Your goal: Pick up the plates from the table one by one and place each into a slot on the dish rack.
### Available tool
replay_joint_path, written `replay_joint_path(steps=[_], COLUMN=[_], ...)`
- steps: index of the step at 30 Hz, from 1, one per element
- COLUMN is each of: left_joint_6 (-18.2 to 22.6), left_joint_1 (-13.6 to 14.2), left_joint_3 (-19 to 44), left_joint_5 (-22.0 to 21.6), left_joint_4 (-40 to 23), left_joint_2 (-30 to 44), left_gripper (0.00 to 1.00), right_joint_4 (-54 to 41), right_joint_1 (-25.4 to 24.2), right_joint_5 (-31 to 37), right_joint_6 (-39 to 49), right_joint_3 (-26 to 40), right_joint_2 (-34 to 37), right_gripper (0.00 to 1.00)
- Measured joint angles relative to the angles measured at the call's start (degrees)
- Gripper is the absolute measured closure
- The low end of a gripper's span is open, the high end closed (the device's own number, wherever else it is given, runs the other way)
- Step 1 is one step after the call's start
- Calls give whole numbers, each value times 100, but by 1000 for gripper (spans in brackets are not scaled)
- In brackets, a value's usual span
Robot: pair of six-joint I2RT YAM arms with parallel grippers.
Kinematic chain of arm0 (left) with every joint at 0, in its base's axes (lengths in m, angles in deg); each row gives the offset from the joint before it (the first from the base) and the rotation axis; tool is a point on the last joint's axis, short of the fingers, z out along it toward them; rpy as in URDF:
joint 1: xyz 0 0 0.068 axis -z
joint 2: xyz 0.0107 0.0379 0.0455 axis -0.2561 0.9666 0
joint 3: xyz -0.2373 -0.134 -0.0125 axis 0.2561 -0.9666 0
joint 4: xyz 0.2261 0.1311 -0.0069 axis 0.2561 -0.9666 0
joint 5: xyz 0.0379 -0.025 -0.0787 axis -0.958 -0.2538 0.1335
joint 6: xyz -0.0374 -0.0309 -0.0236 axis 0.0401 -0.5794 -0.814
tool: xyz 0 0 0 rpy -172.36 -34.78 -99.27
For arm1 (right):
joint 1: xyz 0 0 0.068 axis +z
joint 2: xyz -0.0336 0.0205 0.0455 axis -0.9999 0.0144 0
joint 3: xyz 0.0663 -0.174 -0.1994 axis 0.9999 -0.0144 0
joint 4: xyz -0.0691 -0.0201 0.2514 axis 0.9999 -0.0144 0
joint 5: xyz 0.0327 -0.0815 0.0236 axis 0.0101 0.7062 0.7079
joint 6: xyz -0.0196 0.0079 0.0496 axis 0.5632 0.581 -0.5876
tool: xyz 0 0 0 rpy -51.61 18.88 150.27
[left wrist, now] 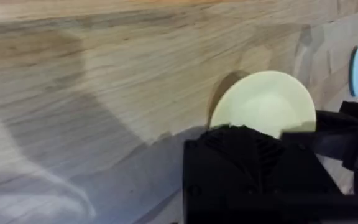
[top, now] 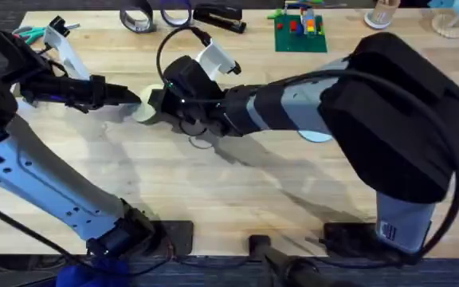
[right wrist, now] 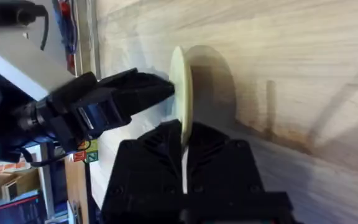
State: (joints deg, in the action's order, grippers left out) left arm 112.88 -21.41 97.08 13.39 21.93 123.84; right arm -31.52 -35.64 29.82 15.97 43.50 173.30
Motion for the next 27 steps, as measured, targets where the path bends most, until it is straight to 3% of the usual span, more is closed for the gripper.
replay_joint_path(steps=[7,17,22,27], left_joint_6=[20,37,17,-10], left_joint_1=[33,156,336,557], left_joint_3=[303,1696,2003,2121], left_joint_5=[-84,79,103,-140], left_joint_4=[-229,-1161,-1186,-1192], left_joint_2=[124,269,218,-148], left_gripper=[963,962,962,962], right_joint_4=[13,-169,-1349,-3095], right_joint_1=[-48,-180,-394,-650], right_joint_5=[-26,-468,-820,-988], right_joint_6=[41,669,1401,2400], right_joint_3=[0,165,877,1960], right_joint_2=[9,11,9,9], right_gripper=[968,968,968,970])
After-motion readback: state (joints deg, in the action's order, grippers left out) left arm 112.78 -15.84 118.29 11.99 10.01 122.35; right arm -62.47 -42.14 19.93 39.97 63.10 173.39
